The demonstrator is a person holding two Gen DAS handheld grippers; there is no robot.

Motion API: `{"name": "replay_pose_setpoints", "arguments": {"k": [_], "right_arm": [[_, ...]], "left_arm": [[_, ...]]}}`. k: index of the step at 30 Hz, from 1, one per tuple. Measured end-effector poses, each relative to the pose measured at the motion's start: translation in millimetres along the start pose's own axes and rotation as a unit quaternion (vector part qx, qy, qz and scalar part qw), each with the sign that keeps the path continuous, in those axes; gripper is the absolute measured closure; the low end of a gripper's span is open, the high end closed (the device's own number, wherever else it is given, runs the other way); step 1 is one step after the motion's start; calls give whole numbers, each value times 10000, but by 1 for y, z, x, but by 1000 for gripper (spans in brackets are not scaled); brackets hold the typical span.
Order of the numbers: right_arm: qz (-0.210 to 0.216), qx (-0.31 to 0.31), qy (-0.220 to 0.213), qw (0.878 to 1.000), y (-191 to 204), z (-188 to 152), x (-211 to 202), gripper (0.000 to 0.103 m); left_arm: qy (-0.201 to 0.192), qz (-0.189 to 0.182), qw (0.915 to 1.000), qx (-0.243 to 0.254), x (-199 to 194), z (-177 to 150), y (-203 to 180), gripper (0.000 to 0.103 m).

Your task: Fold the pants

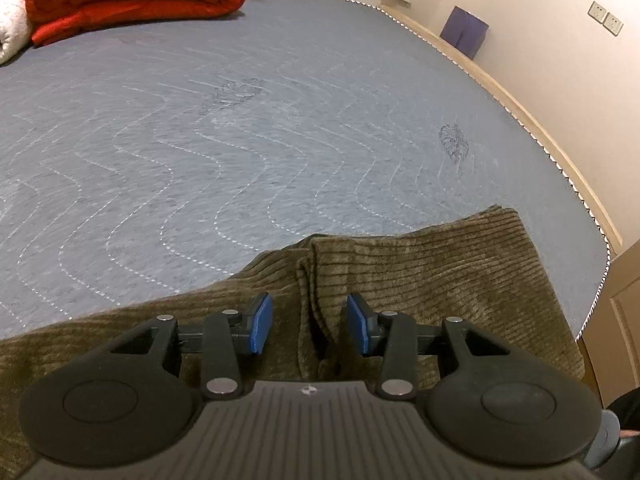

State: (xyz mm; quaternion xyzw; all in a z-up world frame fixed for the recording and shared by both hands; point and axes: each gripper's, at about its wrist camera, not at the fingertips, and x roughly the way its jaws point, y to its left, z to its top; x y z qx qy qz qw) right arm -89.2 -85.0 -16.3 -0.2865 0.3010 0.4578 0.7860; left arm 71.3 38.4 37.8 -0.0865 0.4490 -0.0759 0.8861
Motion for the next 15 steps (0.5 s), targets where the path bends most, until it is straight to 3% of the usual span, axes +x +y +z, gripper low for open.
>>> {"name": "replay_pose_setpoints", "arguments": {"k": [3,4,5,8,12,13,15], "right_arm": [[4,46,-17,10000,-4,2,5,53],[87,104,4,9999,-7,3,5,67],[180,100,61,9998,-7,3,6,93],[269,-296,-70,9992,-1,3,-6,96],[723,-1093,-185,9912,11,-7,-34,97],[779,-1214,-129,9895,13,-11,-34,97],[785,-1238,-45,9892,13,-18,-34,96]], "left_arm": [[14,-10,10000,-21,5,5,-3,58],[37,-34,10000,-47,8,6,-3,57],[52,-51,10000,-68,9,6,-3,57],[80,-139,9998,-112,15,6,-3,57],[74,-179,9998,-74,24,8,-5,59],[114,-127,9999,4,28,8,-7,75],[174,13,9997,186,35,7,-10,82]]}}
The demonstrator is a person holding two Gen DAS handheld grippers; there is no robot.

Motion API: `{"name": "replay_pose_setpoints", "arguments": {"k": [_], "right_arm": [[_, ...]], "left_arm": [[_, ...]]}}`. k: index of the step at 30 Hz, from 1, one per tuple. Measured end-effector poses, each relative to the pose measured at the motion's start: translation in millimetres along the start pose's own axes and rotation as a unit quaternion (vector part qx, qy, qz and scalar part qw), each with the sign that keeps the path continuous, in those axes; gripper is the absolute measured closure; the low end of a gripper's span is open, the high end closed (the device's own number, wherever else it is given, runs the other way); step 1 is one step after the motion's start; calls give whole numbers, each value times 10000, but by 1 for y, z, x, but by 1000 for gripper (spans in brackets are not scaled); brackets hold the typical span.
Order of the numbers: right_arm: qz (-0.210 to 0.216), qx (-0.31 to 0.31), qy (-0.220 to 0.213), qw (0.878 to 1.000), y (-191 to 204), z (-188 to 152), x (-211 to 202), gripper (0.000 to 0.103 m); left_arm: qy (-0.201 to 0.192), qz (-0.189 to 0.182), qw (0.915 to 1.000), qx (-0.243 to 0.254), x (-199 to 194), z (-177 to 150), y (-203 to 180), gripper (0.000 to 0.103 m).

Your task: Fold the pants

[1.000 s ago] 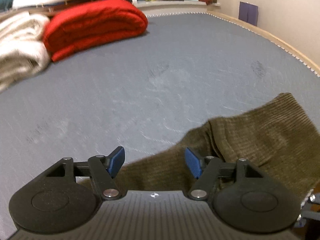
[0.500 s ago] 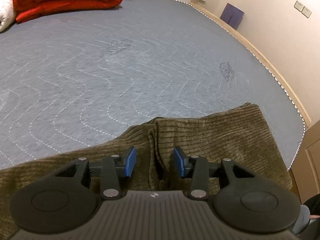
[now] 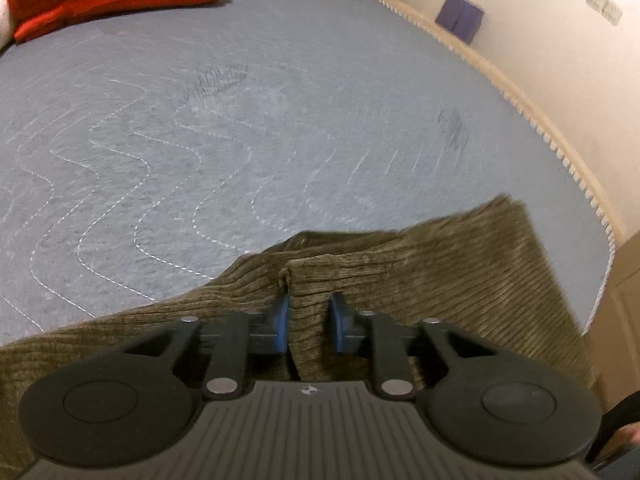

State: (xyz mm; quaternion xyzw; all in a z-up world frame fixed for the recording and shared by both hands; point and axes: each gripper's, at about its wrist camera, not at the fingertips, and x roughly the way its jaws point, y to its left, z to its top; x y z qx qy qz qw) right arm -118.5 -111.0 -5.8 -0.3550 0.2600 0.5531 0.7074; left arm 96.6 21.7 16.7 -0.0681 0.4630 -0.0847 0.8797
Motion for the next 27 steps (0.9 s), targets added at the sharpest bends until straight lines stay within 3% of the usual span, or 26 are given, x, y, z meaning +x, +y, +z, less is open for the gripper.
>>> {"name": "replay_pose_setpoints", "arguments": {"k": [4,6,8,9,10,11,12,15,16,17,19,21,27], "right_arm": [[-62,579,-199,9981,-11,2,-8,94],[-190,1106,-460,9926,-28,3,-23,81],[-404,1765,-759,9805,-49,0,-33,51],[-556,2125,-865,9717,-60,-3,-39,49],[-777,2574,-937,9586,-76,-8,-44,47],[-1006,2958,-946,9452,-90,-14,-48,47],[-1300,3323,-906,9298,-103,-21,-52,47],[-2724,4099,-332,8699,-136,-50,-60,43],[-3013,4342,-145,8488,-145,-62,-59,35],[-3140,4636,-19,8285,-153,-75,-61,29],[-3087,5310,150,7890,-169,-104,-65,27],[-3009,5666,279,7666,-174,-125,-65,27],[-3067,5648,466,7647,-172,-148,-65,21]], "left_arm": [[-311,364,9985,254,-3,0,-13,88],[-374,478,9976,330,-4,-1,-18,87],[-283,545,9972,421,-3,-3,-22,81],[-260,621,9964,510,-2,-4,-24,79],[-278,700,9952,619,-3,-5,-27,71],[-298,836,9931,767,-4,-6,-30,56],[-340,1004,9900,932,-5,-7,-32,51],[-634,1268,9814,1297,-17,-11,-39,48],[-743,1269,9797,1359,-21,-12,-41,48],[-827,1230,9790,1396,-25,-13,-43,48],[-973,1071,9786,1463,-32,-15,-48,48],[-1078,860,9786,1530,-38,-17,-55,48],[-988,403,9780,1793,-31,-23,-78,52]]}}
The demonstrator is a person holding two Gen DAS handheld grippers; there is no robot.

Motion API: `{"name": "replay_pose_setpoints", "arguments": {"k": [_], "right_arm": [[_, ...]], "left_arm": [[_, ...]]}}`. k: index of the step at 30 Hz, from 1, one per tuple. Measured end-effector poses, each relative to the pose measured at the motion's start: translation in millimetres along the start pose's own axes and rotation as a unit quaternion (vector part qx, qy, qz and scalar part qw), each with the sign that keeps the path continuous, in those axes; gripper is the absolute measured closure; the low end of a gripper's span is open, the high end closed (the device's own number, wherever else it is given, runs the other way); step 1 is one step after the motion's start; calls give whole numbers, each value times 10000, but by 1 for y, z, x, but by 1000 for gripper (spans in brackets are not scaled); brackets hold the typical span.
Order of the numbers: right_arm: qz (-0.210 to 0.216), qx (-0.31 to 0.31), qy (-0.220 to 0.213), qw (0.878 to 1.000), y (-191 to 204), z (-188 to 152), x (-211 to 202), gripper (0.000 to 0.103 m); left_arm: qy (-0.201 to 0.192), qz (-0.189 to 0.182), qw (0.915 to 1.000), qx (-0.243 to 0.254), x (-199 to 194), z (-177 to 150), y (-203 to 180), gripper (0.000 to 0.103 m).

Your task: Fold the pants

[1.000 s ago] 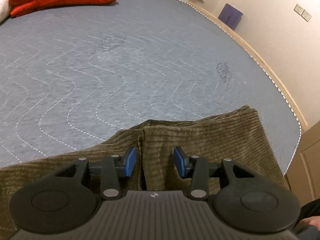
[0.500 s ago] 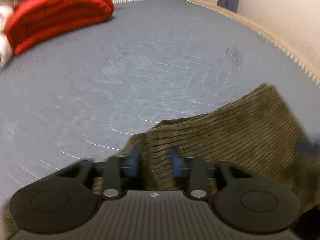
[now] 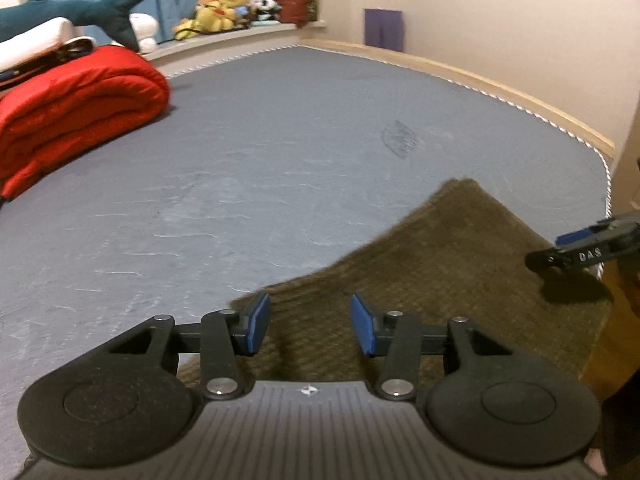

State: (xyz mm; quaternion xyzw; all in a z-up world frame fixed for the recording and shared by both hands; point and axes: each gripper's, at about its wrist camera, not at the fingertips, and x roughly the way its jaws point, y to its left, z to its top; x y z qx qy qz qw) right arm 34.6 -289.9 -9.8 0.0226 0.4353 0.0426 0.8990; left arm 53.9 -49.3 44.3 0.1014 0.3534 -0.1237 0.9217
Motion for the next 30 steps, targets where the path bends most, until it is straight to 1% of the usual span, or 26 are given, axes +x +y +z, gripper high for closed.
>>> {"name": "replay_pose_setpoints", "arguments": {"k": [2,4,5,6,7,8,9,10,11,12,13,14,16,17,19,21,22,23,24,25,28,30], "right_arm": [[114,68,194,9997,-2,-2,4,21],[397,211,473,9979,-6,-4,9,21],[504,288,531,9969,-7,-5,10,22],[549,243,497,9970,-7,-5,9,25],[668,153,479,9965,-3,-5,7,40],[704,134,445,9964,-2,-5,4,52],[709,151,375,9967,-2,-5,0,60],[787,167,316,9963,-2,-4,-4,73],[895,188,231,9955,-1,-3,-9,82],[947,151,119,9953,2,-2,-15,84],[987,-13,-64,9951,9,-1,-24,85],[1030,-219,-259,9941,16,-1,-32,85],[1212,-863,-735,9861,42,-5,-56,85],[1323,-1197,-940,9795,57,-9,-68,85],[1555,-1749,-1213,9646,86,-21,-87,85],[1688,-2288,-1404,9484,115,-34,-100,85],[1710,-2536,-1497,9402,128,-41,-106,85],[1729,-2772,-1586,9317,139,-47,-110,86],[1762,-3013,-1674,9220,151,-53,-114,86],[1790,-3169,-1732,9152,158,-55,-119,86],[1776,-3557,-1816,8994,182,-64,-128,86],[1762,-3660,-1790,8961,192,-65,-125,86]], "left_arm": [[43,-5,9999,98,6,-1,-5,52],[61,-7,9999,157,7,-3,-8,52],[57,-15,9999,161,7,-2,-8,52],[36,-19,9999,142,6,-1,-8,52],[3,-37,9999,101,5,0,-8,52],[-30,-69,10000,52,3,0,-6,52],[-64,-112,9999,-6,0,1,-5,52],[-82,-185,9997,-120,-3,2,-2,52],[-72,-310,9991,-290,-4,4,0,46],[-65,-507,9974,-508,-6,5,3,43],[-73,-675,9954,-679,-10,7,6,35],[-108,-832,9929,-846,-13,9,8,29],[-244,-1121,9877,-1064,-21,15,8,24],[-302,-1274,9846,-1157,-24,18,7,20],[-347,-1683,9744,-1447,-29,24,9,17],[-269,-2133,9609,-1747,-30,27,12,14],[-185,-2286,9560,-1832,-28,28,12,13],[-105,-2363,9538,-1852,-27,29,11,13],[-71,-2359,9544,-1828,-26,30,10,13],[-58,-2316,9560,-1802,-26,30,8,13],[-12,-2132,9601,-1811,-24,29,9,13],[35,-1776,9669,-1832,-22,28,12,26]]}}
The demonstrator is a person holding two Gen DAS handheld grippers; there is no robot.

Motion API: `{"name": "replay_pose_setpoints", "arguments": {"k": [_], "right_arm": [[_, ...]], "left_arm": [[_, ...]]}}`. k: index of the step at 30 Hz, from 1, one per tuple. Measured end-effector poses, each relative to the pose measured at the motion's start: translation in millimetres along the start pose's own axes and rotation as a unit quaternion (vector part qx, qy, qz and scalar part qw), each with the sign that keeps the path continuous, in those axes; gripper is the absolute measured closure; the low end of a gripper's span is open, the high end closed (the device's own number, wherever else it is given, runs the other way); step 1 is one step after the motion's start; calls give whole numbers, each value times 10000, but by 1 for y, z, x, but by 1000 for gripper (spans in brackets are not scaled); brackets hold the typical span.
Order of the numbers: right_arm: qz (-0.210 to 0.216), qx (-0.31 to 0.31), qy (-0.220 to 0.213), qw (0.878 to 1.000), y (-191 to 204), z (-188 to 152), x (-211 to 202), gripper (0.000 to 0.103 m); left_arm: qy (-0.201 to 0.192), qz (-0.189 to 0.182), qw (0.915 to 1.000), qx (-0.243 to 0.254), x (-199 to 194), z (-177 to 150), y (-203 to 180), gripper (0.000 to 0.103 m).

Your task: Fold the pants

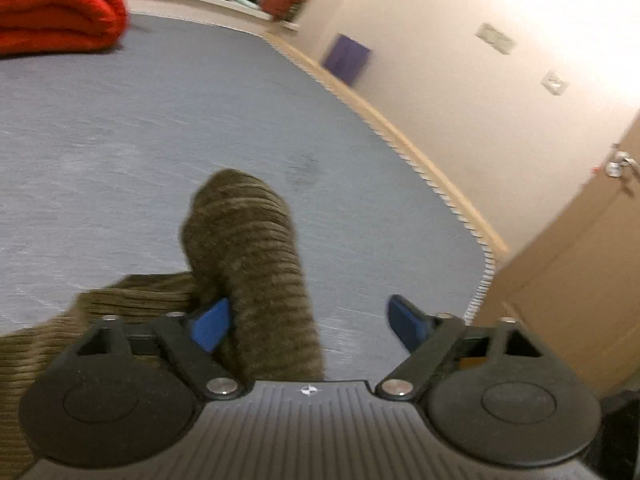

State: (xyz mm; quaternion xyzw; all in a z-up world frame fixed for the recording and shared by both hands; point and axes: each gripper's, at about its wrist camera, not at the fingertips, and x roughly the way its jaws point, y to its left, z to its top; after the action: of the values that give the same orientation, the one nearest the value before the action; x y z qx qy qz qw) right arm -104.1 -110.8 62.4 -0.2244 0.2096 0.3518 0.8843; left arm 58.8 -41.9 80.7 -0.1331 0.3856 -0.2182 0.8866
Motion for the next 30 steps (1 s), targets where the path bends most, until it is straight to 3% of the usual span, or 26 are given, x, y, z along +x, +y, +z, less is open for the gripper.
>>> {"name": "replay_pose_setpoints", "arguments": {"k": [2,5,14,15,16,17,19,20,22,25,27,30], "right_arm": [[16,-65,-12,10000,4,5,1,86],[64,-79,-9,9999,5,9,5,86],[212,-191,-64,9996,12,18,18,82],[324,-181,-70,9993,13,21,20,78],[512,-155,-50,9986,16,24,23,66],[781,-62,-56,9969,14,28,23,45],[1328,345,-199,9903,6,38,19,27],[1575,569,-241,9856,0,43,18,24],[2181,1044,-244,9700,-16,54,19,24],[2595,1634,-220,9516,-41,64,26,22],[2552,1992,-112,9461,-61,66,35,22],[2117,2544,242,9433,-85,60,59,21]], "left_arm": [[104,449,9989,17,3,0,7,60],[276,746,9968,18,6,-3,19,77],[25,1005,9949,-123,-24,-12,44,84],[9,1027,9946,-154,-29,-12,47,84],[0,1053,9943,-183,-33,-12,51,84],[-9,1088,9938,-218,-37,-11,57,84],[-46,1193,9924,-290,-51,-13,69,85],[-76,1247,9916,-338,-60,-13,76,85],[-157,1372,9891,-501,-83,-15,97,85],[-265,1622,9833,-780,-114,-21,129,85],[-315,1911,9772,-866,-137,-26,148,85],[-263,2467,9634,-1021,-172,-37,175,85]]}}
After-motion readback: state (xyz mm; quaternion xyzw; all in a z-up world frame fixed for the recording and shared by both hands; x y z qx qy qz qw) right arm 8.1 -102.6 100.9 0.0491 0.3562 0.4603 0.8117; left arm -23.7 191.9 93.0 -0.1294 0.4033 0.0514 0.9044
